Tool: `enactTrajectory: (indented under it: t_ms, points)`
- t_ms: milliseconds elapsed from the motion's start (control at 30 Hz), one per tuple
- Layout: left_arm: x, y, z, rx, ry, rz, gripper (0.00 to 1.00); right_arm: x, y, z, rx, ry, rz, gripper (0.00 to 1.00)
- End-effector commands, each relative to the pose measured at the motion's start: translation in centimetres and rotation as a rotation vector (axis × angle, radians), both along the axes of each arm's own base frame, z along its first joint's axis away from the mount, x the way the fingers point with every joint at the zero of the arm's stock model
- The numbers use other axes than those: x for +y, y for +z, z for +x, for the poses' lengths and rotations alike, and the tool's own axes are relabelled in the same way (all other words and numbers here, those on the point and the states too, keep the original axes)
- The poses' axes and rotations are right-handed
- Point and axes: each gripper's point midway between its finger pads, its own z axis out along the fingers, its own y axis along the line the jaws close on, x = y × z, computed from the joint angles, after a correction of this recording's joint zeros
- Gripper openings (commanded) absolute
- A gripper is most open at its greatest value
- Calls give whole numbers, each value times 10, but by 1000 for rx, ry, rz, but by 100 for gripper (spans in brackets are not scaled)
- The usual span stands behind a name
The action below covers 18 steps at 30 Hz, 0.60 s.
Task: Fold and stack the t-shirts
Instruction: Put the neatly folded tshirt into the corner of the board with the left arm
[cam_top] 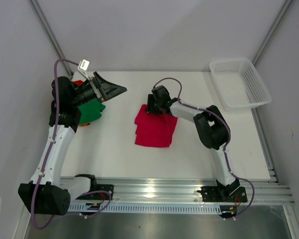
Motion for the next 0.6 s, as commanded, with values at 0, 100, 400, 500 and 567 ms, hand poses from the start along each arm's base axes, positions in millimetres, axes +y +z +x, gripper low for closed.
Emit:
enactTrajectory:
  t_ms: [0,100,400,500,567]
  points:
    - [7,10,-6,-70,13,16,100,17,11,4,-2,29,42,51]
    - [10,13,-5,-79,19,17,100,18,3,-2,17,29,49,51]
    - [9,5,-5,-51,3,5,99,10,29,0,-47,29,40,51]
    - [9,-4,-5,-31,3,5,100,6,67,1,-121,12,61,51]
    - [8,-8,-4,-25,3,3,99,4,101,-1,-181,0,78,51]
